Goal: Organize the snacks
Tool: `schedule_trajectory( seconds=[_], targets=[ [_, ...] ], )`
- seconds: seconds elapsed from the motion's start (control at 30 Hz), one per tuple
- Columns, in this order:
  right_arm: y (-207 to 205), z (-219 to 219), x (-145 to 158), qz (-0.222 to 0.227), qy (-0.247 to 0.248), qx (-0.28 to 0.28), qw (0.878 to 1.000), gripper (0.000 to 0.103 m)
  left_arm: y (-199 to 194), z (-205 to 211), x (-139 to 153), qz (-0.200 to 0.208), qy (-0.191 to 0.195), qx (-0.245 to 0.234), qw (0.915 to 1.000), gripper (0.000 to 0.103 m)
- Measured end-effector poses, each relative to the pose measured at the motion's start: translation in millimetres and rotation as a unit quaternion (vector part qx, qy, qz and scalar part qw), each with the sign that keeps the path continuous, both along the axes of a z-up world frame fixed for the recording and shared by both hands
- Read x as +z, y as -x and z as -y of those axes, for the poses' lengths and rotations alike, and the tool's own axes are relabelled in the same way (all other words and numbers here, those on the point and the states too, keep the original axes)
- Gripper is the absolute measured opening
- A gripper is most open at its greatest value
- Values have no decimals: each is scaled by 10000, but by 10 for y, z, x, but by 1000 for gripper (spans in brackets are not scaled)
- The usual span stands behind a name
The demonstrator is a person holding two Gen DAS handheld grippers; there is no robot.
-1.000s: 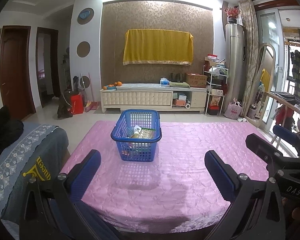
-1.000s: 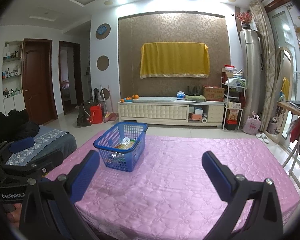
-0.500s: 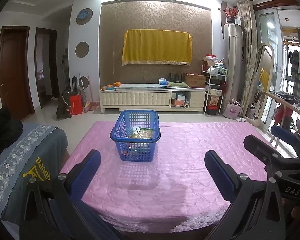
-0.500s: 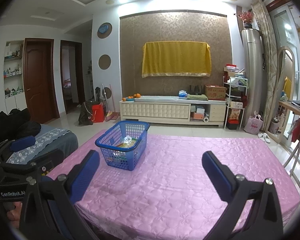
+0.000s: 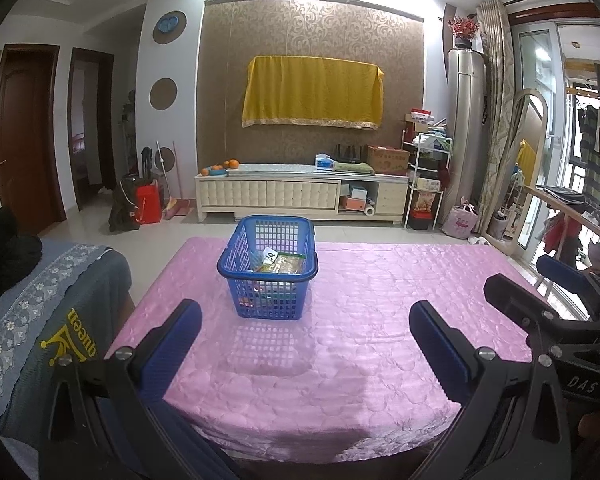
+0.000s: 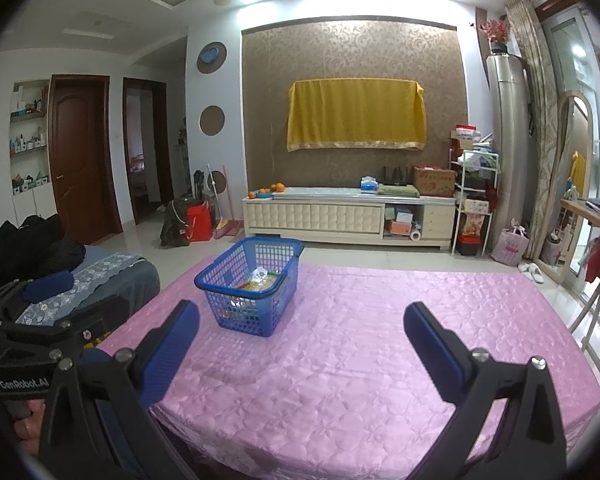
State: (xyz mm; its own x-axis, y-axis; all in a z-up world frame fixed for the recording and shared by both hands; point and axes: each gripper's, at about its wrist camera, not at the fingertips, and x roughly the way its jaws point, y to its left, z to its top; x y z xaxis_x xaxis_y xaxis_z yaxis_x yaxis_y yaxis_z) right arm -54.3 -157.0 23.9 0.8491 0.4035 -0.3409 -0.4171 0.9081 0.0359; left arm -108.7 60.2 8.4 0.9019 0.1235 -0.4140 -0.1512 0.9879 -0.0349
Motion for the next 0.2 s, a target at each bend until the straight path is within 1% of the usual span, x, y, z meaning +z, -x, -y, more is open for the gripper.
schedule_trajectory(
  seconds=[0.2],
  targets=[
    [12,3,2,15,-7,2,10000,103,1,5,-15,7,22,-18,10000,103]
  ],
)
